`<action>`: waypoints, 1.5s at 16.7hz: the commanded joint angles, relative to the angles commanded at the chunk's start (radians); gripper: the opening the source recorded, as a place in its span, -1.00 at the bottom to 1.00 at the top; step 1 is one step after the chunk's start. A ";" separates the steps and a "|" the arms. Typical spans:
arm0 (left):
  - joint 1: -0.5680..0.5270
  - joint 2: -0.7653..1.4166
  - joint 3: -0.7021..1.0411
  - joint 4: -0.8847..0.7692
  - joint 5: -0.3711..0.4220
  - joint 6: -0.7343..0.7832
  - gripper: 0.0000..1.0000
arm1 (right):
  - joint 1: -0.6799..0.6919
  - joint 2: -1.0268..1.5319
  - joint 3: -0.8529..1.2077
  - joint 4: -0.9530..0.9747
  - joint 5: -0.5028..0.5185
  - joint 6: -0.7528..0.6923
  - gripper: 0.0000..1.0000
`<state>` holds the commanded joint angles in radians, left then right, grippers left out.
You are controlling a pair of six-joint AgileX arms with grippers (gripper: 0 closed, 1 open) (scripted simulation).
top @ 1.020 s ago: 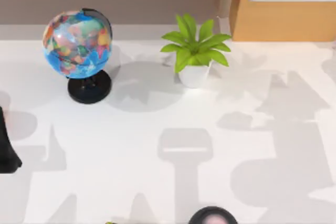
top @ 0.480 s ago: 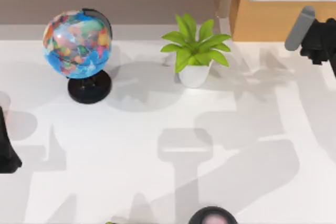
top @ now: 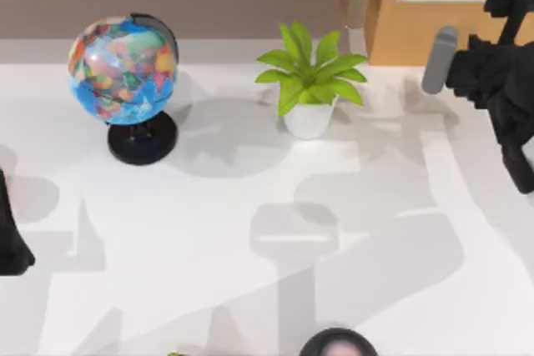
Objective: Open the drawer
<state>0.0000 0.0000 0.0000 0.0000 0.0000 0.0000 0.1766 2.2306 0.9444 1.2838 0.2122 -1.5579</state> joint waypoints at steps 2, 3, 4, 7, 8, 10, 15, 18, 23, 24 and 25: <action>0.000 0.000 0.000 0.000 0.000 0.000 1.00 | -0.004 -0.002 -0.001 -0.004 -0.003 0.001 1.00; 0.000 0.000 0.000 0.000 0.000 0.000 1.00 | -0.005 0.003 0.011 -0.009 -0.004 0.001 1.00; 0.000 0.000 0.000 0.000 0.000 0.000 1.00 | -0.006 0.011 0.029 -0.018 -0.005 0.000 1.00; 0.000 0.000 0.000 0.000 0.000 0.000 1.00 | -0.011 0.041 0.094 -0.052 -0.010 -0.001 1.00; 0.000 0.000 0.000 0.000 0.000 0.000 1.00 | -0.012 0.048 0.109 -0.060 -0.011 -0.001 1.00; 0.000 0.000 0.000 0.000 0.000 0.000 1.00 | -0.013 0.052 0.117 -0.065 -0.012 -0.001 1.00; 0.000 0.000 0.000 0.000 0.000 0.000 1.00 | -0.013 0.052 0.117 -0.065 -0.012 -0.001 0.55; 0.000 0.000 0.000 0.000 0.000 0.000 1.00 | -0.013 0.052 0.117 -0.065 -0.012 -0.001 0.10; 0.000 0.000 0.000 0.000 0.000 0.000 1.00 | -0.013 0.052 0.117 -0.065 -0.012 -0.001 -0.66; 0.000 0.000 0.000 0.000 0.000 0.000 1.00 | -0.013 0.052 0.117 -0.065 -0.012 -0.001 -0.81; 0.000 0.000 0.000 0.000 0.000 0.000 1.00 | -0.013 0.052 0.117 -0.065 -0.012 -0.001 -0.96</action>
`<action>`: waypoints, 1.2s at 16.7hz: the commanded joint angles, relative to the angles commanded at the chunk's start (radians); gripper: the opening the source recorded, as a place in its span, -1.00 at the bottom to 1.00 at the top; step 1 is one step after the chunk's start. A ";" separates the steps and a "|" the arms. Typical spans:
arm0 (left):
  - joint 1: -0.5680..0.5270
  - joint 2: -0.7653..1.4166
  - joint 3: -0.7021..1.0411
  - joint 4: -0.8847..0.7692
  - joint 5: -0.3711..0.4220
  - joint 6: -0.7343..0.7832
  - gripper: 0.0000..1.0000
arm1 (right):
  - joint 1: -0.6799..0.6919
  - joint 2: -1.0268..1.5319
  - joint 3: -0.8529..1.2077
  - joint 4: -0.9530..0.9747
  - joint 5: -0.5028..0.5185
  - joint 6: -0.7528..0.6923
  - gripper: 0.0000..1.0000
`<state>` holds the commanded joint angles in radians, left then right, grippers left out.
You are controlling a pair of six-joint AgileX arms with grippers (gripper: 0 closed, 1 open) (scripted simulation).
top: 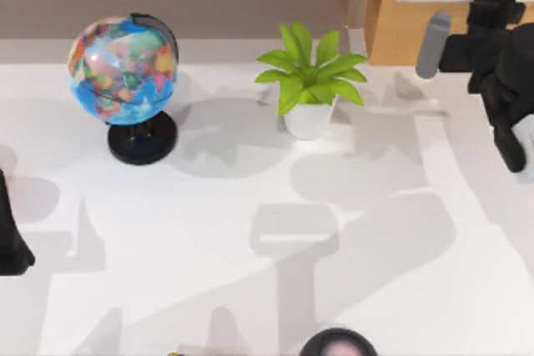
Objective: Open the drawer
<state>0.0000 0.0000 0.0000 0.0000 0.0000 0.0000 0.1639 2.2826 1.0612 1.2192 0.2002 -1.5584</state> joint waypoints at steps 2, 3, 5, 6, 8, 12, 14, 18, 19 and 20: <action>0.000 0.000 0.000 0.000 0.000 0.000 1.00 | 0.000 0.000 0.000 0.000 0.000 0.000 -1.00; 0.000 0.000 0.000 0.000 0.000 0.000 1.00 | 0.000 0.000 0.000 0.000 0.000 0.000 -1.00; 0.000 0.000 0.000 0.000 0.000 0.000 1.00 | 0.000 0.000 0.000 0.000 0.000 0.000 -1.00; 0.000 0.000 0.000 0.000 0.000 0.000 1.00 | 0.000 0.000 0.000 0.000 0.000 0.000 -1.00; 0.000 0.000 0.000 0.000 0.000 0.000 1.00 | 0.000 0.000 0.000 0.000 0.000 0.000 -1.00; 0.000 0.000 0.000 0.000 0.000 0.000 1.00 | 0.009 -0.018 -0.040 0.018 0.003 0.009 -1.00; 0.000 0.000 0.000 0.000 0.000 0.000 1.00 | 0.017 -0.047 -0.103 0.054 0.011 0.009 -1.00; 0.000 0.000 0.000 0.000 0.000 0.000 1.00 | 0.034 -0.109 -0.251 0.136 0.029 0.002 -1.00; 0.000 0.000 0.000 0.000 0.000 0.000 1.00 | 0.037 -0.117 -0.273 0.149 0.033 0.003 -1.00; 0.000 0.000 0.000 0.000 0.000 0.000 1.00 | 0.038 -0.122 -0.286 0.157 0.034 0.004 -1.00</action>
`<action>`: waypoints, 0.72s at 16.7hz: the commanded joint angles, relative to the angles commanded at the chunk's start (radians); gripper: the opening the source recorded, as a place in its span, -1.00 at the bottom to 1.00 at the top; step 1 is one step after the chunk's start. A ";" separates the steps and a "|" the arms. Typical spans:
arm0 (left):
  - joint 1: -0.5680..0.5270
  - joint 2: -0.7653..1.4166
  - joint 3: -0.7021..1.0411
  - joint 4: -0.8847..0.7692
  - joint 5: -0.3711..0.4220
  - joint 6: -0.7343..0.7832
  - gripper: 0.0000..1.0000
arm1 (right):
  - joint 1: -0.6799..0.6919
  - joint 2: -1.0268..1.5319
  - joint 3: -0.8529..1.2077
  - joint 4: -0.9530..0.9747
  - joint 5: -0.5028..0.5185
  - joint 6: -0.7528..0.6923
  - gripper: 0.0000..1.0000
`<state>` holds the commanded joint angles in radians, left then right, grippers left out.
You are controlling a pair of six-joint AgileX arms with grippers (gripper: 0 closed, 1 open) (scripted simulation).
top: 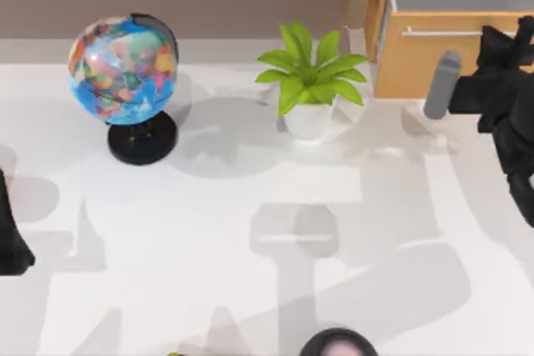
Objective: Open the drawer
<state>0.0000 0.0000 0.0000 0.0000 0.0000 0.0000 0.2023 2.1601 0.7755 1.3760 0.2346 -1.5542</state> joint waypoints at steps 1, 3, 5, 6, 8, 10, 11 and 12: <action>0.000 0.000 0.000 0.000 0.000 0.000 1.00 | 0.000 -0.001 -0.002 0.001 0.000 0.000 -1.00; 0.000 0.000 0.000 0.000 0.000 0.000 1.00 | 0.000 -0.001 -0.002 0.001 0.000 0.000 -1.00; 0.000 0.000 0.000 0.000 0.000 0.000 1.00 | 0.000 0.000 -0.001 0.001 0.001 0.001 -1.00; 0.000 0.000 0.000 0.000 0.000 0.000 1.00 | 0.005 -0.009 -0.013 0.014 0.005 0.001 -1.00; 0.000 0.000 0.000 0.000 0.000 0.000 1.00 | 0.016 -0.031 -0.068 0.052 0.016 0.001 -1.00; 0.000 0.000 0.000 0.000 0.000 0.000 1.00 | 0.026 -0.052 -0.155 0.085 0.026 0.002 -1.00; 0.000 0.000 0.000 0.000 0.000 0.000 1.00 | 0.031 -0.063 -0.196 0.106 0.031 0.002 -1.00; 0.000 0.000 0.000 0.000 0.000 0.000 1.00 | 0.037 -0.076 -0.228 0.129 0.037 0.002 -1.00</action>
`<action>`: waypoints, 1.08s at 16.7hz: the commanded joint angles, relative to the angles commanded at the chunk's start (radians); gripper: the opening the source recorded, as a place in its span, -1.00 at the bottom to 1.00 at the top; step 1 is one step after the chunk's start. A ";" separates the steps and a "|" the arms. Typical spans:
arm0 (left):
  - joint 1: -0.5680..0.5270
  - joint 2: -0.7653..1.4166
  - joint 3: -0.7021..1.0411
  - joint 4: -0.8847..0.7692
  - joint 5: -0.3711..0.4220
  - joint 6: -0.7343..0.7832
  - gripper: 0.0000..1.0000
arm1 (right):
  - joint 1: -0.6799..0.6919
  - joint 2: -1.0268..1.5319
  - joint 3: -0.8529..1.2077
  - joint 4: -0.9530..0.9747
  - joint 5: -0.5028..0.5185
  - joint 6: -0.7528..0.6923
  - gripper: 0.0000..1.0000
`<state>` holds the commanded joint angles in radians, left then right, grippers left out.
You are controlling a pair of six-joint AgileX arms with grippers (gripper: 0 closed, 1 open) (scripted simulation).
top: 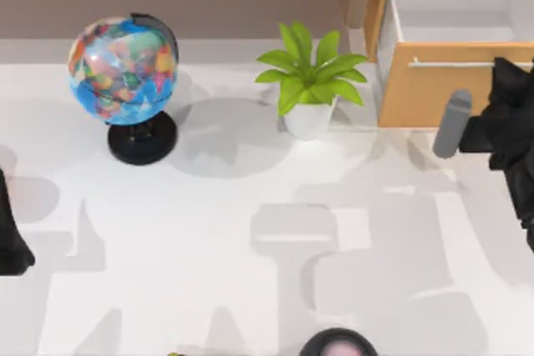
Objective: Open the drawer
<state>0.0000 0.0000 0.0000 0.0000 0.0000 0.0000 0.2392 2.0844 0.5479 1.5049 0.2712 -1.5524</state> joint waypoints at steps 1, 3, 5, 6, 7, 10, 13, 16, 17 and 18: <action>0.000 0.000 0.000 0.000 0.000 0.000 1.00 | 0.006 -0.013 -0.022 0.019 0.006 0.000 -1.00; 0.000 0.000 0.000 0.000 0.000 0.000 1.00 | 0.012 -0.023 -0.034 0.029 0.011 0.000 -1.00; 0.000 0.000 0.000 0.000 0.000 0.000 1.00 | 0.012 -0.023 -0.034 0.029 0.011 0.000 -1.00; 0.000 0.000 0.000 0.000 0.000 0.000 1.00 | 0.007 -0.020 -0.029 0.028 0.009 0.000 -1.00; 0.000 0.000 0.000 0.000 0.000 0.000 1.00 | 0.008 -0.021 -0.033 0.031 0.010 0.000 -1.00; 0.000 0.000 0.000 0.000 0.000 0.000 1.00 | 0.030 -0.038 -0.098 0.082 0.030 0.003 -1.00; 0.000 0.000 0.000 0.000 0.000 0.000 1.00 | 0.061 -0.068 -0.211 0.158 0.062 -0.003 -1.00; 0.000 0.000 0.000 0.000 0.000 0.000 1.00 | 0.081 -0.087 -0.275 0.204 0.083 0.001 -1.00; 0.000 0.000 0.000 0.000 0.000 0.000 1.00 | 0.081 -0.087 -0.276 0.205 0.083 0.001 -1.00; 0.000 0.000 0.000 0.000 0.000 0.000 1.00 | 0.081 -0.087 -0.276 0.205 0.083 0.001 -1.00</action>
<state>0.0000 0.0000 0.0000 0.0000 0.0000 0.0000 0.3205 1.9970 0.2721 1.7103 0.3544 -1.5511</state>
